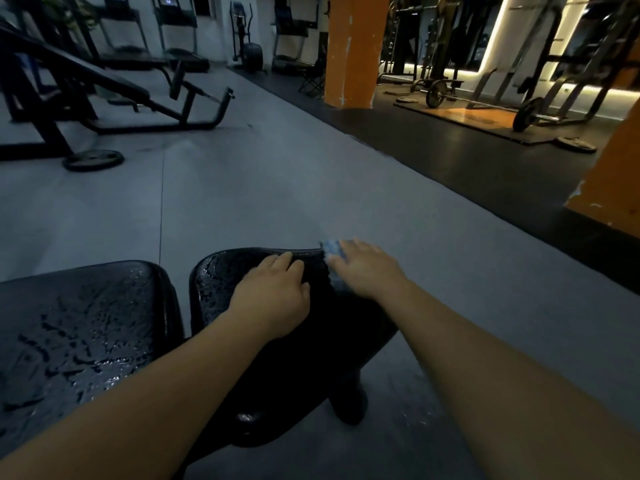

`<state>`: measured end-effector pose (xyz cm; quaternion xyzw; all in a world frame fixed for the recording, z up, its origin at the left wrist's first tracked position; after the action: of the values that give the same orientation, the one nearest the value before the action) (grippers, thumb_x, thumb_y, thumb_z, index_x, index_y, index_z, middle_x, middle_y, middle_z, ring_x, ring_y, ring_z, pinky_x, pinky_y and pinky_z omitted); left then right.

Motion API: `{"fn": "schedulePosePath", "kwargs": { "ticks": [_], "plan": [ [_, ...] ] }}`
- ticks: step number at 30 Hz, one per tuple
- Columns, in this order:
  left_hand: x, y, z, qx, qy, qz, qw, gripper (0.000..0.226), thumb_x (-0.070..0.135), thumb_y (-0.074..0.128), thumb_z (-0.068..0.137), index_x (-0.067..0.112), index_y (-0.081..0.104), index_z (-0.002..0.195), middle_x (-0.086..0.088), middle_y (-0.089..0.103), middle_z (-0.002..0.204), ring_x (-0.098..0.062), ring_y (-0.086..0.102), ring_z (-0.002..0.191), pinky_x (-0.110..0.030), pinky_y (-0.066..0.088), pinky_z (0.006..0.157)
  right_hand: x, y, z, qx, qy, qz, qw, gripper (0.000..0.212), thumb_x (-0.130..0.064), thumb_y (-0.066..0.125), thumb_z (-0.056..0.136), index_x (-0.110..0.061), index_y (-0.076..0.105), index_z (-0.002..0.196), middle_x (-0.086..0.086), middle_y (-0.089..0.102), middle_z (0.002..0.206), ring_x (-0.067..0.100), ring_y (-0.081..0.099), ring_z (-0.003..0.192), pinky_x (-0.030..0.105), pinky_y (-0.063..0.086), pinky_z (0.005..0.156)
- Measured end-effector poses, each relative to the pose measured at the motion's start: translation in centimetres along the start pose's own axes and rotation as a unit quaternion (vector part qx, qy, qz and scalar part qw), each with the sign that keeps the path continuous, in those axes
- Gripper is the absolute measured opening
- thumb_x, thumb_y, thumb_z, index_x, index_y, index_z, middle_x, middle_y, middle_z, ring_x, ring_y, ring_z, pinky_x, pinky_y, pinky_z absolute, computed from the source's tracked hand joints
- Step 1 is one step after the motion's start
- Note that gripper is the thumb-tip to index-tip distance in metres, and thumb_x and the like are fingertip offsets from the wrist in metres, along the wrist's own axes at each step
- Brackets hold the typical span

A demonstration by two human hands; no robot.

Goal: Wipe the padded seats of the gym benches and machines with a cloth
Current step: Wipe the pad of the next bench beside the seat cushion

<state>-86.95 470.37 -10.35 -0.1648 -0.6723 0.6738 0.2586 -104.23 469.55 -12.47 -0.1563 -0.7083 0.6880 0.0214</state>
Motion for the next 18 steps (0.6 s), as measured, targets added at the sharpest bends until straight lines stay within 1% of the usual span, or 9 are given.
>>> {"fn": "schedulePosePath", "kwargs": {
  "ticks": [2,4,6,8,10,12,13,16,18],
  "plan": [
    [-1.1,0.1,-0.6,0.002,-0.030,0.004,1.000,0.055,0.043,0.027,0.103,0.021,0.026,0.154,-0.003,0.017,0.165,-0.028,0.013,0.151,-0.049,0.013,0.121,-3.2,0.3,-0.5,0.003,-0.050,-0.037,0.998,0.071,-0.067,0.019,0.097,-0.029,0.020,0.157,0.002,0.018,0.165,0.030,0.020,0.149,0.051,0.015,0.120],
    [-1.6,0.5,-1.1,0.005,-0.043,-0.017,0.999,0.056,0.041,0.028,0.102,0.023,0.024,0.155,0.000,0.013,0.166,-0.026,0.011,0.152,-0.051,0.010,0.121,-5.7,0.5,-4.8,0.037,-0.148,-0.050,0.987,0.080,-0.069,0.007,0.089,-0.031,0.016,0.158,-0.003,0.012,0.167,0.024,0.011,0.153,0.044,0.005,0.123],
    [-1.8,0.6,-1.2,0.010,-0.042,-0.026,0.999,0.057,0.039,0.029,0.102,0.022,0.022,0.156,0.001,0.012,0.166,-0.024,0.011,0.152,-0.048,0.009,0.122,-4.9,-0.1,-8.2,0.053,-0.183,-0.012,0.982,0.083,-0.072,0.006,0.085,-0.034,0.018,0.158,-0.008,0.012,0.167,0.018,0.007,0.153,0.037,0.001,0.122],
    [-1.7,0.6,-1.3,0.006,-0.034,-0.031,0.999,0.058,0.038,0.029,0.102,0.020,0.021,0.157,0.000,0.011,0.167,-0.024,0.010,0.152,-0.046,0.009,0.123,-2.8,-0.2,-6.9,0.039,-0.159,-0.005,0.987,0.075,-0.072,0.021,0.093,-0.035,0.020,0.158,-0.009,0.013,0.167,0.017,0.009,0.153,0.036,0.003,0.122],
    [-1.8,0.6,-1.3,-0.003,-0.022,-0.027,0.999,0.059,0.040,0.027,0.103,0.019,0.020,0.157,-0.002,0.011,0.167,-0.024,0.009,0.152,-0.043,0.009,0.123,-2.2,-0.1,-3.1,0.023,-0.102,-0.029,0.994,0.070,-0.067,0.029,0.098,-0.032,0.020,0.157,-0.004,0.017,0.166,0.024,0.015,0.152,0.042,0.010,0.123],
    [-2.2,0.5,-1.2,-0.012,-0.003,-0.017,1.000,0.061,0.044,0.027,0.103,0.017,0.020,0.157,-0.003,0.013,0.166,-0.025,0.011,0.152,-0.041,0.011,0.123,-3.2,0.3,-0.2,0.003,-0.040,-0.050,0.998,0.074,-0.071,0.020,0.095,-0.032,0.016,0.158,0.003,0.016,0.166,0.032,0.018,0.151,0.052,0.013,0.121],
    [-2.5,0.4,-1.2,-0.012,0.002,-0.015,1.000,0.062,0.046,0.027,0.103,0.015,0.021,0.157,-0.005,0.015,0.166,-0.025,0.012,0.152,-0.039,0.012,0.123,-4.2,0.7,0.0,0.000,-0.034,-0.055,0.998,0.079,-0.075,0.014,0.092,-0.032,0.014,0.158,0.005,0.014,0.167,0.034,0.017,0.151,0.055,0.011,0.120],
    [-3.4,0.1,-1.7,0.006,-0.014,-0.014,1.000,0.068,0.048,0.020,0.097,0.013,0.024,0.156,-0.007,0.019,0.165,-0.024,0.013,0.152,-0.037,0.009,0.123,-6.9,1.2,-4.7,0.024,-0.138,-0.039,0.989,0.093,-0.077,-0.003,0.076,-0.036,0.010,0.159,-0.003,0.005,0.168,0.024,0.004,0.154,0.049,0.003,0.123],
    [-3.9,0.1,-2.3,0.012,-0.041,-0.004,0.999,0.065,0.047,0.020,0.097,0.020,0.023,0.156,0.000,0.016,0.166,-0.024,0.010,0.152,-0.049,0.007,0.123,-5.5,0.8,-7.8,0.040,-0.179,-0.013,0.983,0.089,-0.076,0.000,0.077,-0.040,0.011,0.158,-0.009,0.004,0.168,0.017,0.001,0.154,0.041,0.000,0.124]
  ]
}}
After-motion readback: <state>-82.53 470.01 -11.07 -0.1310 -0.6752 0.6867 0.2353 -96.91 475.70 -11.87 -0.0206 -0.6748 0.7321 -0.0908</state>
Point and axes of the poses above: each hand's wrist, its own z-axis towards the middle knuckle, its own y-axis out of the palm, x = y × z, the point moved 9 cm from there along z, towards the middle knuckle
